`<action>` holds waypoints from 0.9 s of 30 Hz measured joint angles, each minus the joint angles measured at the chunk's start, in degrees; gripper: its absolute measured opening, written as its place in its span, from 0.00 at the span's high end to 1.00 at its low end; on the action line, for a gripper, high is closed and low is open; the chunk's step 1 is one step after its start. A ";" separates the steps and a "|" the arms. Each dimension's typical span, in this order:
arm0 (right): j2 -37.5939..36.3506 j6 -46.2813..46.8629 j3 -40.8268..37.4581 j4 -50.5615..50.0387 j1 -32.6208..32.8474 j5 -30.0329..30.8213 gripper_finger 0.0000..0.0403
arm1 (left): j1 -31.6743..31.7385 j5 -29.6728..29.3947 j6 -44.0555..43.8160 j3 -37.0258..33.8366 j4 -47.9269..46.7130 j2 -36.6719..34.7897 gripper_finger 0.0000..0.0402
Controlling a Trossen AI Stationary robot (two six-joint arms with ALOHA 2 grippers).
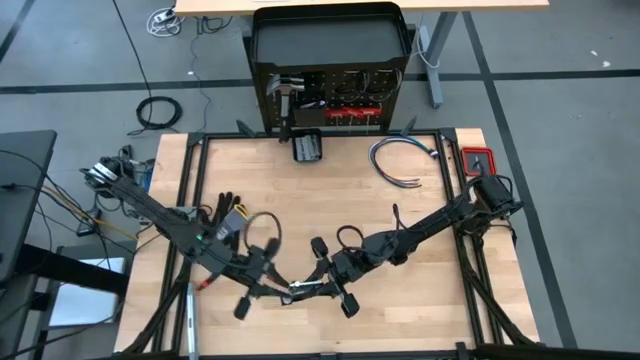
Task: Hang tools onto peg board
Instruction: Put the black clamp on the on the peg board
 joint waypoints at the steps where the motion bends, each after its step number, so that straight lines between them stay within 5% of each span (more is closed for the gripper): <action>1: -0.75 0.25 -0.04 -1.58 -0.03 -0.04 0.82 | 0.00 -0.95 -0.06 0.00 -2.22 -1.71 0.82; 5: -4.03 0.22 -0.17 -8.32 0.41 -0.08 0.82 | -0.20 -7.01 -1.77 0.15 -15.32 -9.75 0.77; 15: -16.21 -13.51 -0.15 -18.79 -7.64 16.54 0.82 | -0.61 -20.91 -10.86 0.04 -42.89 -20.93 0.73; 19: -19.03 -21.21 4.13 -21.46 -15.07 21.25 0.82 | -0.66 -22.51 -10.74 -0.71 -43.97 -19.91 0.73; 27: -17.37 -29.25 25.43 -39.03 -31.83 20.60 0.82 | -0.61 -23.39 -11.99 -9.89 -34.18 -19.10 0.73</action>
